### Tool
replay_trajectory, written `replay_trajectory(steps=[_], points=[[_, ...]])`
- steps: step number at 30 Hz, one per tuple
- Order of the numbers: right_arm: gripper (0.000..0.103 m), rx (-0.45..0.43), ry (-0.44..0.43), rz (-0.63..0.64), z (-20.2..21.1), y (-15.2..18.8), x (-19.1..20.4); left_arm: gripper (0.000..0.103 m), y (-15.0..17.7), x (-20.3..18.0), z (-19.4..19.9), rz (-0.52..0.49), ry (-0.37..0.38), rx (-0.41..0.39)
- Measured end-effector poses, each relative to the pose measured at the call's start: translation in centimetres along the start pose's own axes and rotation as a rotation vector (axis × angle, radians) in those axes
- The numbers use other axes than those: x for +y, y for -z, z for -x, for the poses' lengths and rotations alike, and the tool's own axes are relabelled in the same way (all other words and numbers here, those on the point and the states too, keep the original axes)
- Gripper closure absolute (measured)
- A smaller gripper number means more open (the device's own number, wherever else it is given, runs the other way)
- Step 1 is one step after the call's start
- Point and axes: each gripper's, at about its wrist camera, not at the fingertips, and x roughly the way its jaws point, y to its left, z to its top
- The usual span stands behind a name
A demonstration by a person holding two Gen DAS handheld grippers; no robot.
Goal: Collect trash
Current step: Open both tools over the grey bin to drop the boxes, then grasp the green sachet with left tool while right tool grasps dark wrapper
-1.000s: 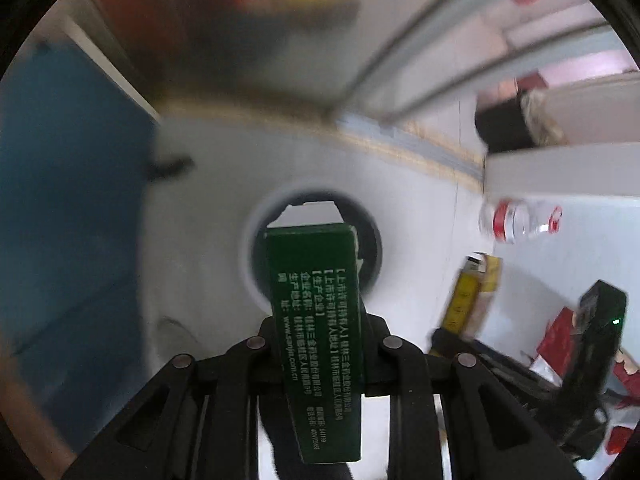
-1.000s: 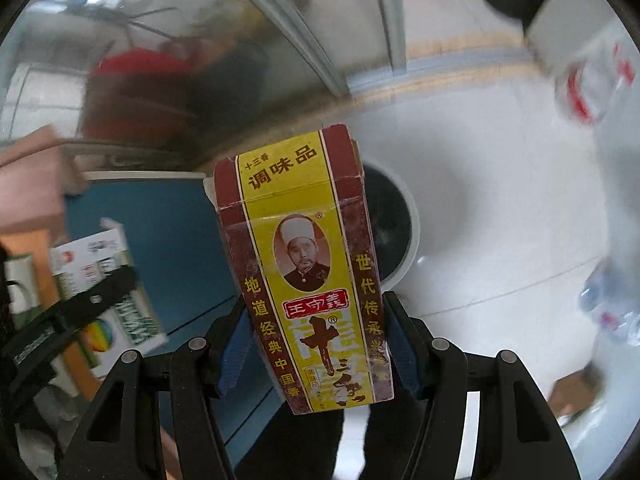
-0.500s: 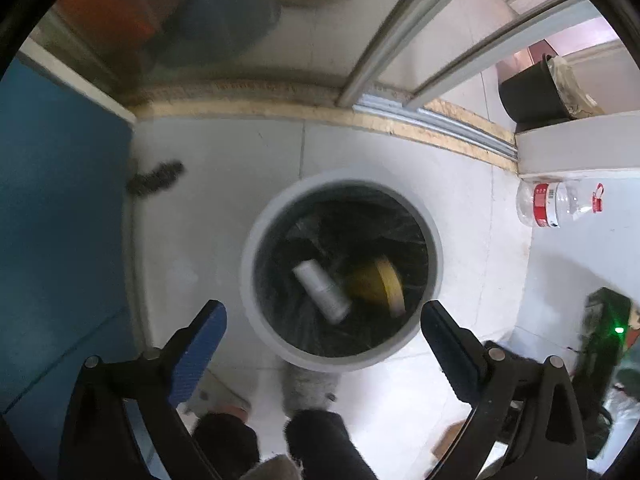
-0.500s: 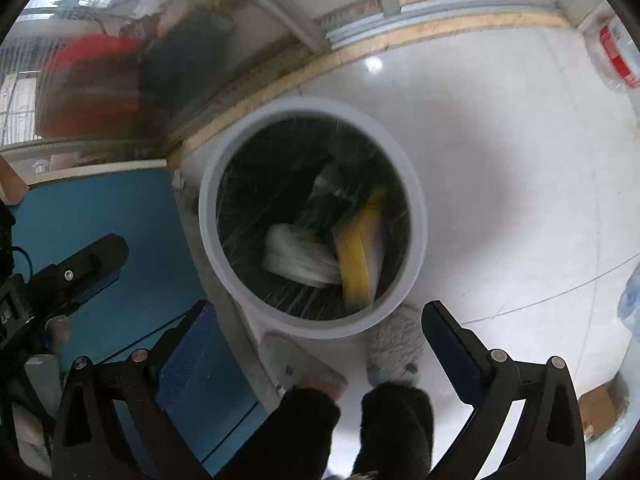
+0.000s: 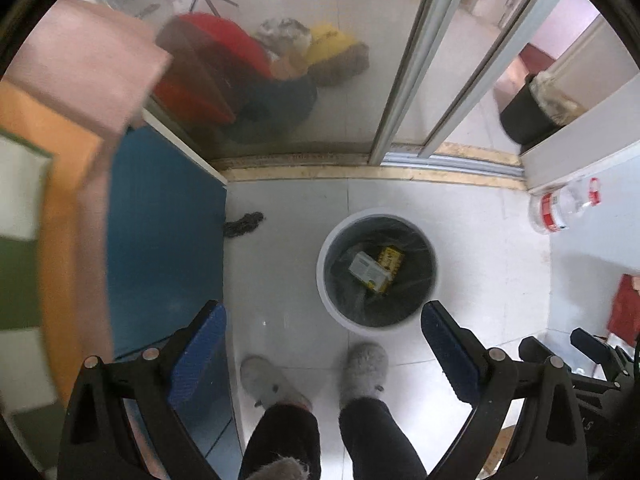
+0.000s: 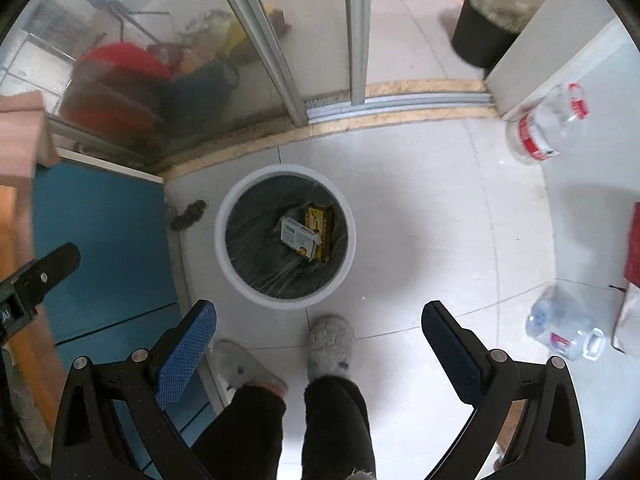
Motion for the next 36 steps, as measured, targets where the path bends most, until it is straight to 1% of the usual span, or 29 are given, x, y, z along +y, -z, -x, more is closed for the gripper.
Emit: replay_trajectory(steps=[7,8,14,16,20,21,23,25,28,29,30,31,32,34,35,36], points=[[0.0,-0.087,-0.004,-0.008,14.1,2.8,-0.1,0.003,1.8,-0.9,11.6,0.011,0.032,-0.055],[0.0,-0.095,-0.006,-0.004,16.0,3.3,0.1,0.003,2.2,-1.2,13.8,0.005,0.036,-0.07],[0.0,-0.174,-0.009,0.038,26.6,6.5,1.0,0.003,3.8,-1.9,21.7,-0.011,0.057,-0.125],[0.0,-0.194,-0.015,0.047,29.0,7.2,1.2,0.003,4.4,-1.8,24.2,-0.005,0.062,-0.148],[0.0,-0.22,-0.037,0.067,32.4,8.4,1.6,0.003,5.3,-1.6,26.8,0.02,0.067,-0.177],[0.0,-0.224,-0.048,0.072,33.0,8.7,1.8,0.003,5.3,-1.6,27.3,0.026,0.061,-0.182],[0.0,-0.228,-0.071,0.082,33.9,9.0,2.2,0.003,5.4,-1.4,28.4,0.036,0.071,-0.191],[0.0,-0.236,-0.105,0.083,34.7,9.1,2.7,0.003,5.2,-0.4,29.5,0.07,0.082,-0.215],[0.0,-0.284,-0.133,0.128,35.4,8.7,4.9,0.003,4.9,1.9,31.6,0.126,0.054,-0.296],[0.0,-0.294,-0.127,0.155,35.6,8.5,6.1,0.003,4.8,3.5,32.5,0.158,0.043,-0.336],[0.0,-0.302,-0.138,0.191,36.0,8.3,7.7,0.003,4.8,4.8,33.0,0.18,0.039,-0.358],[0.0,-0.303,-0.156,0.215,36.2,8.1,8.9,0.0,4.9,6.6,33.6,0.209,0.038,-0.378],[0.0,-0.302,-0.175,0.239,36.4,8.0,10.5,0.0,5.0,8.4,34.1,0.233,0.038,-0.386],[0.0,-0.297,-0.194,0.294,36.8,8.1,14.2,0.0,5.4,12.0,34.9,0.283,0.005,-0.393],[0.0,-0.289,-0.208,0.327,36.8,8.3,16.4,0.0,5.9,14.1,35.4,0.317,-0.019,-0.398],[0.0,-0.277,-0.224,0.362,36.7,8.7,18.8,0.0,6.7,17.3,35.9,0.369,-0.055,-0.4]])
